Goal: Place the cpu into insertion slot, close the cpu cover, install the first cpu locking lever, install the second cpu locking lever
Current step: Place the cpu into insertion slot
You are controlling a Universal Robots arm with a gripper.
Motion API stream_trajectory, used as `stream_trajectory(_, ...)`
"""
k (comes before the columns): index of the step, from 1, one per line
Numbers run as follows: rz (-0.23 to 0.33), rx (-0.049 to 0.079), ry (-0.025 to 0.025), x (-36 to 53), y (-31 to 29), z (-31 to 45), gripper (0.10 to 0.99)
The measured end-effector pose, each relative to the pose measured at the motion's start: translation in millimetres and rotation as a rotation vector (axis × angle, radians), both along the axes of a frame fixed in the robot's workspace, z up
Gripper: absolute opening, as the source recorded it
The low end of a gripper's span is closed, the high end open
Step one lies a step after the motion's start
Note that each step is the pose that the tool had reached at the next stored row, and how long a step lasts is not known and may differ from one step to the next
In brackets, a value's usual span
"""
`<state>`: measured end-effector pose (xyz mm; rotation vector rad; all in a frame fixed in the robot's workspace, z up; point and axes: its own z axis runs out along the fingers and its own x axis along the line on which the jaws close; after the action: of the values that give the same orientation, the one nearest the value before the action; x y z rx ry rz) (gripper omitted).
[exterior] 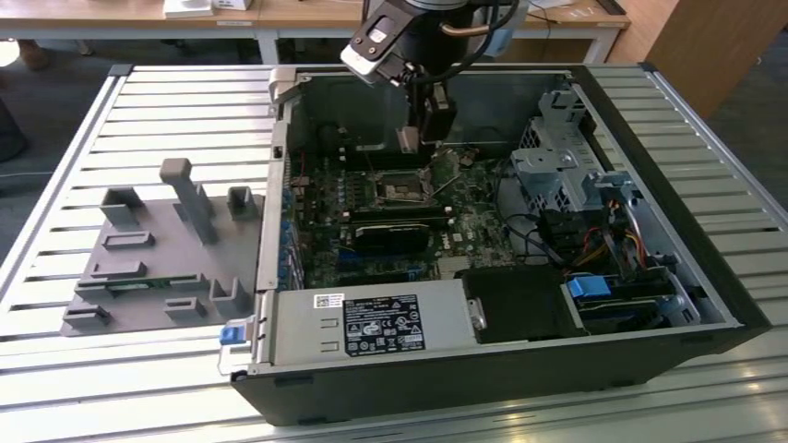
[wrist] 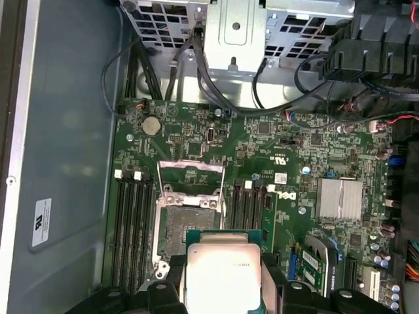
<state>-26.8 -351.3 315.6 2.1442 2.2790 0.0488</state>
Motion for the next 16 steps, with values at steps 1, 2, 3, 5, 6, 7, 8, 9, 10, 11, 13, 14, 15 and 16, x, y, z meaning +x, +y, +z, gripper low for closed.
stream_trajectory(1, 0.0, 0.0, 0.0014, 0.0, 0.0, -0.7, 0.541)
stream_trajectory(2, 0.0, 0.0, 0.0028, 0.0, 0.0, -1.4, 0.541)
stream_trajectory(3, 0.0, 0.0, 0.0039, 0.0, 0.0, -2.2, 0.541)
stream_trajectory(5, 0.0, 0.0, 0.006, 0.0, 0.0, -3.8, 0.541)
stream_trajectory(6, 0.0, 0.0, 0.0069, 0.0, 0.0, -4.5, 0.541)
stream_trajectory(7, 0.0, 0.0, 0.0079, 0.0, 0.0, -5.3, 0.541)
stream_trajectory(8, 0.0, 0.0, 0.0089, 0.0, 0.0, -6.0, 0.541)
stream_trajectory(9, 0.0, 0.0, 0.0098, 0.0, 0.0, -6.6, 0.541)
stream_trajectory(10, 0.0, 0.0, 0.0107, 0.0, 0.0, -7.3, 0.541)
stream_trajectory(11, 0.0, 0.0, 0.0116, 0.0, 0.0, -7.9, 0.541)
stream_trajectory(13, 0.0, 0.0, 0.0134, 0.0, 0.0, -9.1, 0.541)
stream_trajectory(14, 0.0, 0.0, 0.0143, 0.0, 0.0, -9.9, 0.541)
stream_trajectory(15, 0.0, 0.0, 0.0152, 0.0, 0.0, -10.5, 0.541)
stream_trajectory(16, 0.0, 0.0, 0.016, 0.0, 0.0, -11.3, 0.541)
